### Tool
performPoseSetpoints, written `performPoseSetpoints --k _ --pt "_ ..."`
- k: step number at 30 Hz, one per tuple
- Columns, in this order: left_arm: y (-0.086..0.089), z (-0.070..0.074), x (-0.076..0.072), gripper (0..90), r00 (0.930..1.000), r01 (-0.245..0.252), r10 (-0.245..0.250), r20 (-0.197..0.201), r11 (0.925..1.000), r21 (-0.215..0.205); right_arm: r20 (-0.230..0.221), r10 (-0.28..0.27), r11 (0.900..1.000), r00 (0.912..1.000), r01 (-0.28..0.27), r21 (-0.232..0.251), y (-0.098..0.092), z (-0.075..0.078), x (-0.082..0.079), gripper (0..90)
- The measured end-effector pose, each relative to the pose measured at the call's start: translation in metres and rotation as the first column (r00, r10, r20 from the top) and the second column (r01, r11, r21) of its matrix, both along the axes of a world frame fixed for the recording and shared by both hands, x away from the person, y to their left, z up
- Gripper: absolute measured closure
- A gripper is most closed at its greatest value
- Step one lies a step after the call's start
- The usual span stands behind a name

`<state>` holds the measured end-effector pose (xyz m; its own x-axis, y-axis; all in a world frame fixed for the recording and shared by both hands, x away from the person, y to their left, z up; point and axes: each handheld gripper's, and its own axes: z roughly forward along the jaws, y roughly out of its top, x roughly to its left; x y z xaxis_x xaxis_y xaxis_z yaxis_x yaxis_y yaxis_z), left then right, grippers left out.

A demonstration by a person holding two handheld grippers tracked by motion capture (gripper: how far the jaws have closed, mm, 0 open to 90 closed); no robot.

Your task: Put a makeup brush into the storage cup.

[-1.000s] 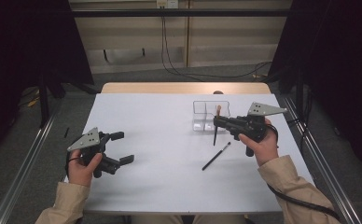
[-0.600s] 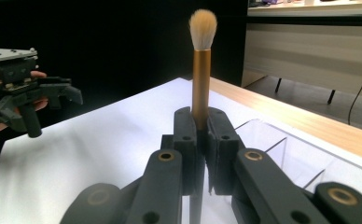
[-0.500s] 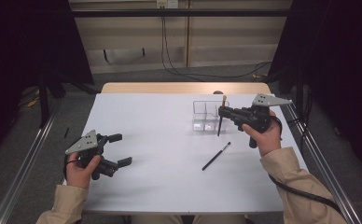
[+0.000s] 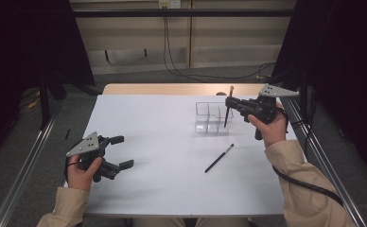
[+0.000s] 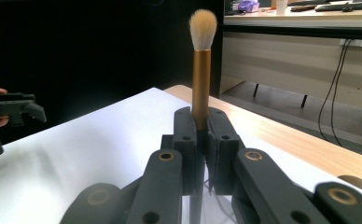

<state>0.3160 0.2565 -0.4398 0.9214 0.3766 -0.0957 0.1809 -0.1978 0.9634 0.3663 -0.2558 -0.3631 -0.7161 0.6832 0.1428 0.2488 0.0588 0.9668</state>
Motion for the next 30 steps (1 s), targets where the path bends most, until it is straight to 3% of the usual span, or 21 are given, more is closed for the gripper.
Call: performPoseSetpoints --k 12,30 --pt "-0.001 -0.002 0.000 0.1 1.0000 0.007 -0.007 -0.006 1.0000 0.000 0.015 -0.053 0.999 0.9985 0.053 -0.009 -0.003 0.010 0.016 83.7" --pt "-0.001 -0.002 0.000 0.1 0.9999 0.012 -0.012 -0.008 0.9999 -0.003 0.033 -0.121 0.993 0.9921 0.121 -0.005 -0.006 0.012 0.032 83.7"
